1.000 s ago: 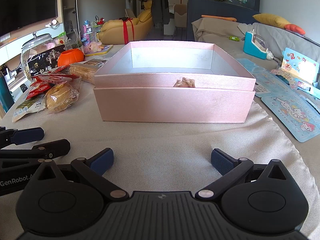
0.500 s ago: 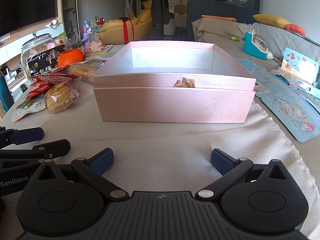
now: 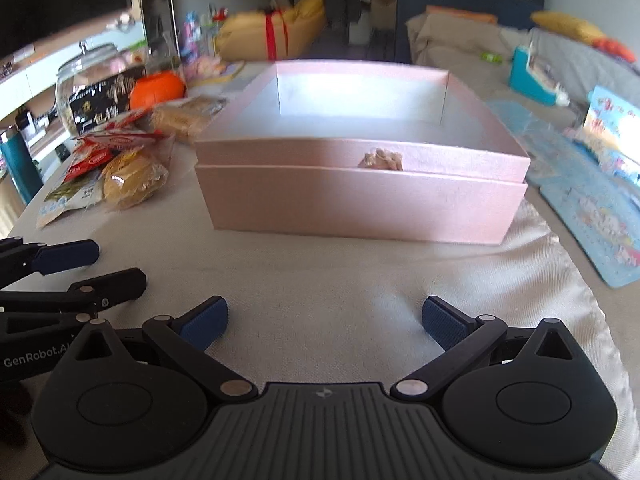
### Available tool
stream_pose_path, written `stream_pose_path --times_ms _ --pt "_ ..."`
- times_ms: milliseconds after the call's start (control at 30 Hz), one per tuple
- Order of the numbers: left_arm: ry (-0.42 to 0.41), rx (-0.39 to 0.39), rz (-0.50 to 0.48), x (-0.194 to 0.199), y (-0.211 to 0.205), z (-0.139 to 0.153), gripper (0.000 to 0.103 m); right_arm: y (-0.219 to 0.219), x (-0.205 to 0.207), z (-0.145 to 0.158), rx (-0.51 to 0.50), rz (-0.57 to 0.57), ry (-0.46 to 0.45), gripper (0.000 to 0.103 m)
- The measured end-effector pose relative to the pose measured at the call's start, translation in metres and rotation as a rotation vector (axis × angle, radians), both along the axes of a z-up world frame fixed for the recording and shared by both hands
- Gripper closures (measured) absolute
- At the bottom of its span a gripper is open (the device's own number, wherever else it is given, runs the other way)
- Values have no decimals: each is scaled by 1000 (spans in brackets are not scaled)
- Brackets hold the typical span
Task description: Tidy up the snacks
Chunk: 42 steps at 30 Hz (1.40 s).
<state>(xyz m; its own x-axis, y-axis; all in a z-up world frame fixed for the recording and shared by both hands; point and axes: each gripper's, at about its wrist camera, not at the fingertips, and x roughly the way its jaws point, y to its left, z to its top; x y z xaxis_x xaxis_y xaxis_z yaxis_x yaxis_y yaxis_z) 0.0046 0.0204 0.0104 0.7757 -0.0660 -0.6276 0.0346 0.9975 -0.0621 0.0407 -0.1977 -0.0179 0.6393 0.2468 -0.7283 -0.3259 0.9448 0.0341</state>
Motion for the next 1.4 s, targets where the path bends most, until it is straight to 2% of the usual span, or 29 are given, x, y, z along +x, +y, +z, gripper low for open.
stream_pose_path --times_ms 100,267,367,467,600,733,867,933,1000,1033,1100,1200,1400 --pt "0 -56 44 0 30 10 42 10 6 2 -34 10 56 0" --pt "-48 -86 154 -5 78 28 44 20 15 7 -60 20 95 0" --pt "-55 -92 205 -9 101 33 44 39 19 15 23 123 122 4" --pt "-64 -96 265 -15 122 34 44 69 19 26 111 222 100 4" --pt "-48 -93 327 -18 145 31 44 121 24 39 94 306 11 5" --pt "-19 -63 332 -20 152 27 44 162 47 47 87 311 -41 7" --pt "-14 -62 333 -21 155 25 44 182 76 56 131 279 -67 7" --pt "-20 -74 337 -23 158 26 44 193 91 54 123 272 -40 7" --pt "-43 -91 341 -26 161 29 44 196 102 46 136 275 34 10" --pt "-58 -97 340 -28 162 31 44 194 102 41 145 274 58 12" --pt "-75 -100 337 -28 163 34 44 187 90 33 138 289 45 16" --pt "-78 -106 311 -25 159 37 44 175 71 23 128 335 92 36" --pt "-54 -156 244 -18 141 36 44 148 44 19 123 399 109 40"
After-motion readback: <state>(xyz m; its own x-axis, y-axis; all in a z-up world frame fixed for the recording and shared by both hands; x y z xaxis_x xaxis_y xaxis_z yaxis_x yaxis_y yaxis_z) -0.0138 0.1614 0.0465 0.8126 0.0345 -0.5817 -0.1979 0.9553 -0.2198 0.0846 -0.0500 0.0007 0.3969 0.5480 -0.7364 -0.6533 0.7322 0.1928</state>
